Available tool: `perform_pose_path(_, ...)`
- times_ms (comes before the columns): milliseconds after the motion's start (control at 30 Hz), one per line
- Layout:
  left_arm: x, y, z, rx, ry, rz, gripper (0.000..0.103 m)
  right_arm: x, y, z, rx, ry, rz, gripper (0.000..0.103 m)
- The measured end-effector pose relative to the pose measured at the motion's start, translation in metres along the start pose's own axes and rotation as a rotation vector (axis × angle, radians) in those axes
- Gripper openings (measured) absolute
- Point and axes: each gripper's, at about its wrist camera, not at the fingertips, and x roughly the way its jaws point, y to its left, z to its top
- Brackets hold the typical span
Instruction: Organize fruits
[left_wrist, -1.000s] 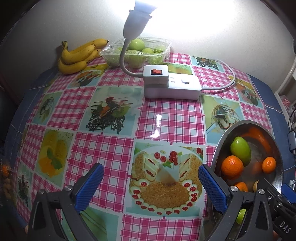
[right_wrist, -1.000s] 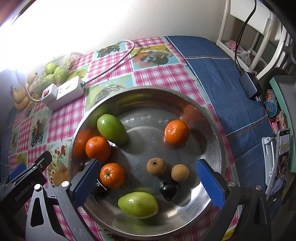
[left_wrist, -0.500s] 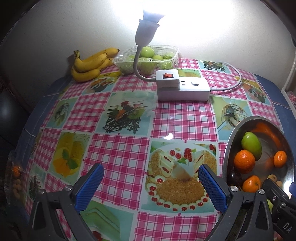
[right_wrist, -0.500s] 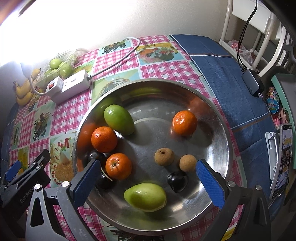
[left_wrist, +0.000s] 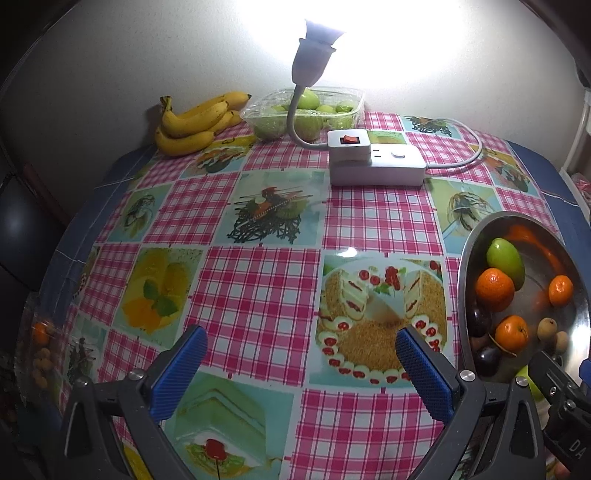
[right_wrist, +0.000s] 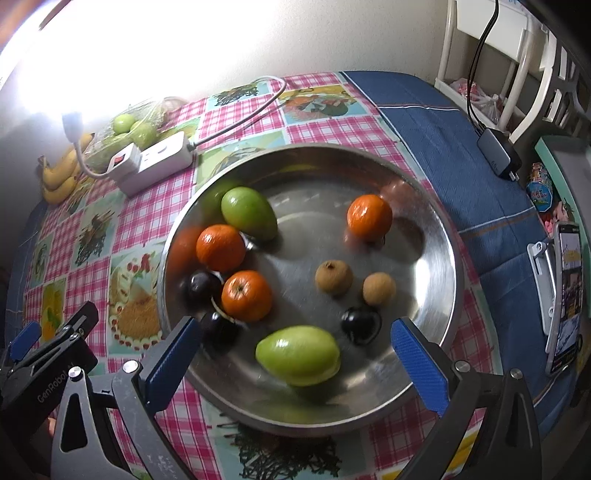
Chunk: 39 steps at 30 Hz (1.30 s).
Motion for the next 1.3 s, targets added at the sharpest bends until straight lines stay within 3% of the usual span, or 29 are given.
perform_pose_path(733,-0.038,0.016,-0.037,0.026,-0.006,0.000,0.103,-0.031,0.011,-0.045,-0.047,-0.010,0.015,0.102)
perform_pose_path(1300,-0.059,0.026,-0.051,0.016,-0.031,-0.010,0.103,-0.048,0.009,-0.054,-0.047,-0.046,0.007,0.102)
